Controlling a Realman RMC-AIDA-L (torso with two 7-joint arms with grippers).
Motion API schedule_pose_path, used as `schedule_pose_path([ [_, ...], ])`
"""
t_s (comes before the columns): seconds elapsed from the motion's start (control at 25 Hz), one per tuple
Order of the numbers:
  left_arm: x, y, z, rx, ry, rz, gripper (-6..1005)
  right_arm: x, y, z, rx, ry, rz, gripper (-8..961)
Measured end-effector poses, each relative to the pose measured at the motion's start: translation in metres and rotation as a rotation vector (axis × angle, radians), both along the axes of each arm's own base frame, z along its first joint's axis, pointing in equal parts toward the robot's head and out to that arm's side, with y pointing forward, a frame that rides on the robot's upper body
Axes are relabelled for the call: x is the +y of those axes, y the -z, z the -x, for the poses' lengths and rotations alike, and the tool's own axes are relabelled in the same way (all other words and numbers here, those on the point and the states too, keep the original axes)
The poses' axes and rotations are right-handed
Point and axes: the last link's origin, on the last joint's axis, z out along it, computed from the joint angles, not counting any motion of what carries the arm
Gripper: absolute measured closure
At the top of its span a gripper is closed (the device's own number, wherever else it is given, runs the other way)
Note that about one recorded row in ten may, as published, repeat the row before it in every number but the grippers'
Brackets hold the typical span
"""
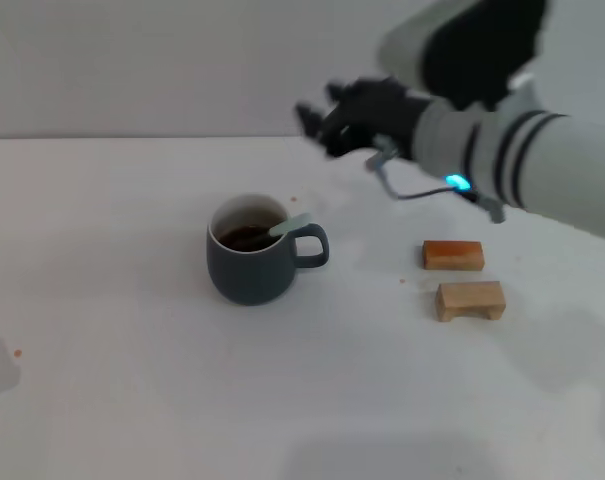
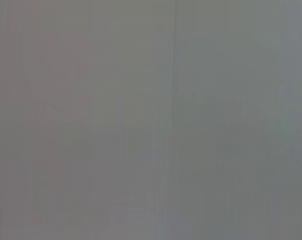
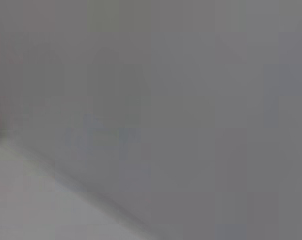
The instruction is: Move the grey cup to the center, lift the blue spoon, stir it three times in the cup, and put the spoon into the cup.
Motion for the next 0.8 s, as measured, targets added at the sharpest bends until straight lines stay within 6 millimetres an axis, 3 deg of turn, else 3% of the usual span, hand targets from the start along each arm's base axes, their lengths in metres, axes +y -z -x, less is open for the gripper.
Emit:
schedule_pose_path([
  [0.16, 0.000, 0.000, 0.000, 0.001, -0.001, -0.002, 1001, -0.015, -0.018, -0.014, 0.067, -0.100, -0.198, 533],
  [0.24, 0.001, -0.001, 0.000, 0.001, -0.001, -0.003, 1001, -0.044, -0.025, -0.037, 0.147, -0.201, -0.390, 523],
  [0.28, 0.001, -0.001, 0.000, 0.002, -0.001, -0.003, 1001, -0.044, -0.025, -0.037, 0.147, -0.201, -0.390, 518],
  [0.32, 0.001, -0.001, 0.001, 0.002, -0.001, -0.004, 1001, -0.057, -0.028, -0.047, 0.188, -0.243, -0.465, 513],
  [0.4, 0.001, -0.002, 0.001, 0.004, -0.002, -0.005, 1001, -0.091, -0.029, -0.079, 0.254, -0.310, -0.612, 503],
  [0.48, 0.001, -0.002, 0.001, 0.005, -0.003, -0.006, 1001, -0.100, -0.029, -0.091, 0.262, -0.314, -0.646, 494],
  [0.56, 0.001, -0.001, 0.001, 0.007, -0.003, -0.005, 1001, -0.116, -0.032, -0.118, 0.295, -0.263, -0.717, 484],
  [0.6, 0.001, -0.001, 0.001, 0.008, -0.003, -0.005, 1001, -0.127, -0.037, -0.142, 0.322, -0.167, -0.776, 479],
  [0.64, 0.001, -0.001, 0.000, 0.008, -0.003, -0.005, 1001, -0.127, -0.037, -0.142, 0.322, -0.167, -0.776, 474],
  [0.8, 0.001, -0.001, 0.000, 0.009, -0.003, -0.006, 1001, -0.155, -0.042, -0.198, 0.285, 0.040, -0.869, 455],
])
